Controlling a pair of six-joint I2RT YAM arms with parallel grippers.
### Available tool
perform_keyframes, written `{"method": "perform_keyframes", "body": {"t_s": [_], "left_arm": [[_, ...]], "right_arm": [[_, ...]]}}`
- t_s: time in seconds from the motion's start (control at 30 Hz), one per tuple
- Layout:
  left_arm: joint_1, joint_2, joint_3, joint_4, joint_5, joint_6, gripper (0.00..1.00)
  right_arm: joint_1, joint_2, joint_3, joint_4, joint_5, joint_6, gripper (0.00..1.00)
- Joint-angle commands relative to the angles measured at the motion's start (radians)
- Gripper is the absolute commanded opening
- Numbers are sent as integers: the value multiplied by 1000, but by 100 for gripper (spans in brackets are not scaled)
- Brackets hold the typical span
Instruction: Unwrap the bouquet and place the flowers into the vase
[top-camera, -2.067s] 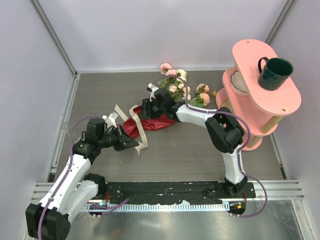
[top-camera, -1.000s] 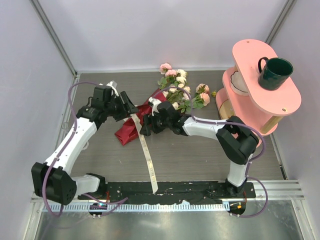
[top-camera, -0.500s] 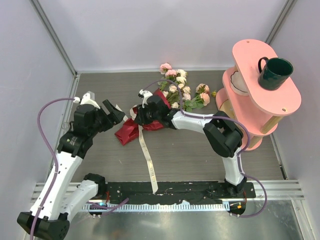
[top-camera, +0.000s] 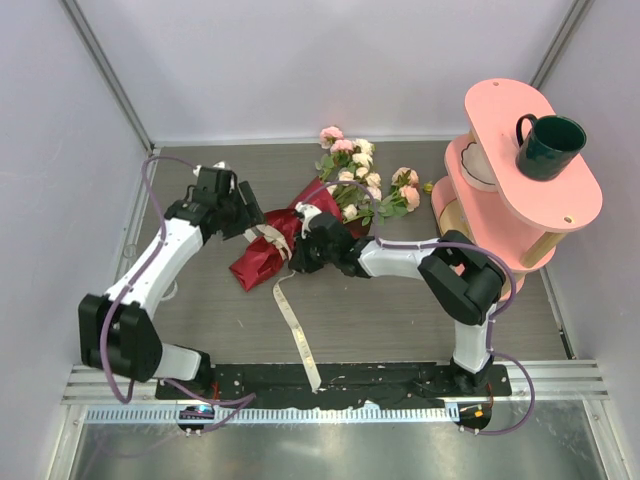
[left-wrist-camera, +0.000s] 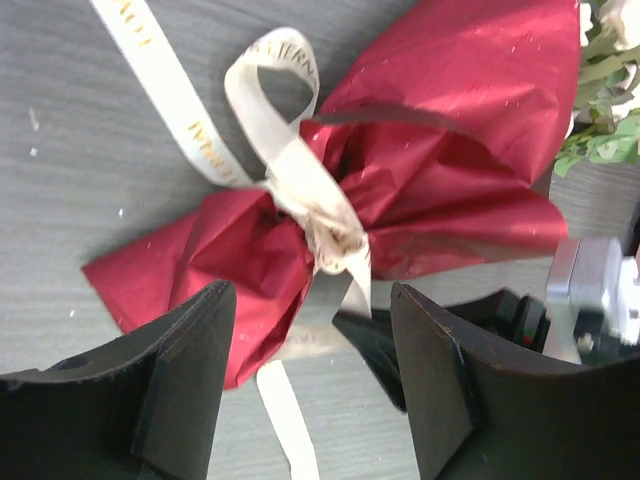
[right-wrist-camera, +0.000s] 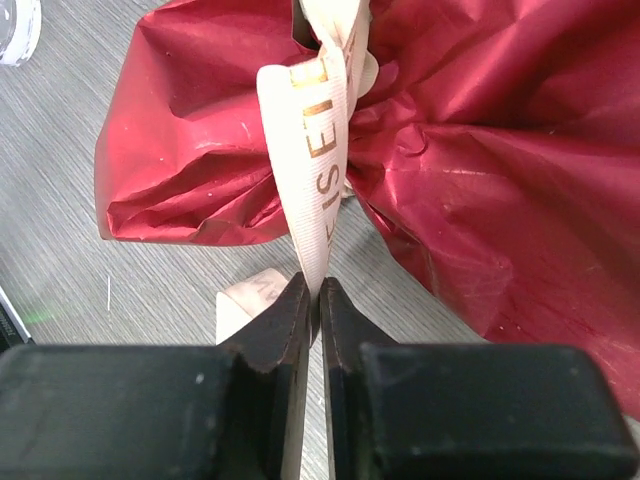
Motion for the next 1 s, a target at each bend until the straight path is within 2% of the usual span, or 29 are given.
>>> {"method": "perform_keyframes", "body": {"t_s": [0.0, 0.03, 0.07, 0.27, 0.37, 0.57, 0.67, 0.73, 0.77, 0.87, 0.97], "left_arm": [[3, 131, 133, 15, 15, 89, 65], [2, 163, 158, -5, 8, 100, 64], [2, 188, 193, -34, -4, 116, 61], [2, 300, 216, -31, -77, 129, 48], [0, 332, 221, -14, -84, 121, 48], [3, 344, 209, 24, -93, 101, 56], [3, 352, 210, 25, -73, 104, 56], [3, 354, 207, 33, -42, 106, 51], [2, 355, 207, 33, -35, 107, 42], [2, 364, 205, 24, 8, 121, 31], [2, 370, 196, 24, 18, 153, 34]], "right_arm": [[6, -57, -32, 86, -7, 21, 10], [5, -62, -38, 98, -4, 23, 8], [6, -63, -52, 104, -1, 24, 1], [5, -66, -110, 116, 36, 23, 1], [3, -68, -161, 161, 41, 29, 1], [2, -54, -186, 189, 51, 14, 1], [0, -50, -196, 208, 44, 14, 1], [-1, -48, -204, 222, 41, 15, 1], [-3, -51, -213, 227, 38, 17, 1], [-12, -56, -227, 244, 27, 20, 1], [-18, -57, -230, 251, 10, 26, 1]]}}
